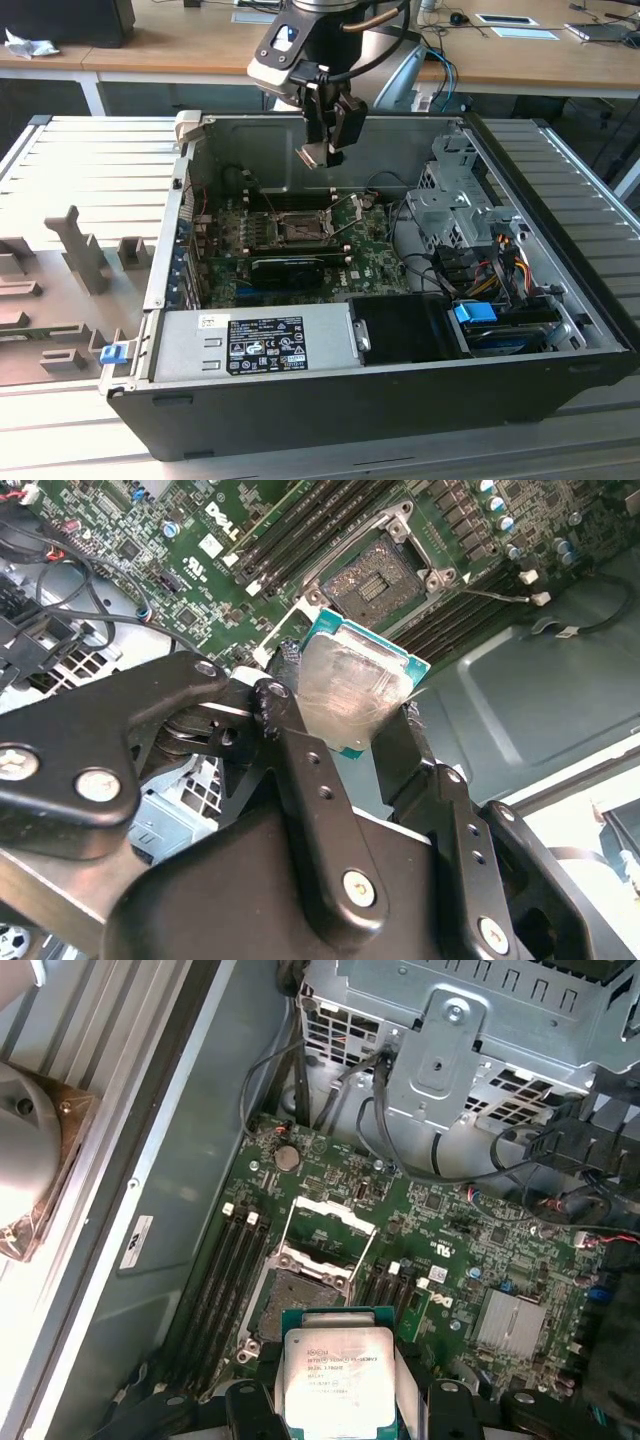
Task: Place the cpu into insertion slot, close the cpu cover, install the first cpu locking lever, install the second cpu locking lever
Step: 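Place the cpu into insertion slot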
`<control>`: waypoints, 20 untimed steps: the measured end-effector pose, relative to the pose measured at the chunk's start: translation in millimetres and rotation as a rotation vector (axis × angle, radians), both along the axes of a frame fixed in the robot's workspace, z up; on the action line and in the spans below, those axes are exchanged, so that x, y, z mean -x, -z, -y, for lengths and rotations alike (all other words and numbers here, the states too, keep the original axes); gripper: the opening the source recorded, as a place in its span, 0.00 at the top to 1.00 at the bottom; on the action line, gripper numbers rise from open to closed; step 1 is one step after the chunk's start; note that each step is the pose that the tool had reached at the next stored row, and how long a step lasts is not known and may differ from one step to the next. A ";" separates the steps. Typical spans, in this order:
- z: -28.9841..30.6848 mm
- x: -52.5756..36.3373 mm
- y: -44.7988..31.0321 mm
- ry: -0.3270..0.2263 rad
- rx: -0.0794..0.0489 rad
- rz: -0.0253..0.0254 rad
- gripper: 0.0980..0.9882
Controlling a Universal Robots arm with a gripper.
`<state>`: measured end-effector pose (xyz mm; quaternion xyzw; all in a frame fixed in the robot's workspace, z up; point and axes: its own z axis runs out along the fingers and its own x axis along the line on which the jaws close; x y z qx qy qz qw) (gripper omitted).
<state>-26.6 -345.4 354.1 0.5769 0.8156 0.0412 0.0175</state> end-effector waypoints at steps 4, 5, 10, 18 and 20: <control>0.0 0.0 0.1 0.018 0.000 0.0000 0.51; 0.0 0.0 0.2 0.021 0.000 0.0000 0.51; 0.0 0.0 0.3 0.039 0.000 -0.0001 0.51; 0.0 0.0 0.5 0.077 0.000 0.0000 0.51; 0.0 0.0 0.6 0.090 0.000 0.0000 0.51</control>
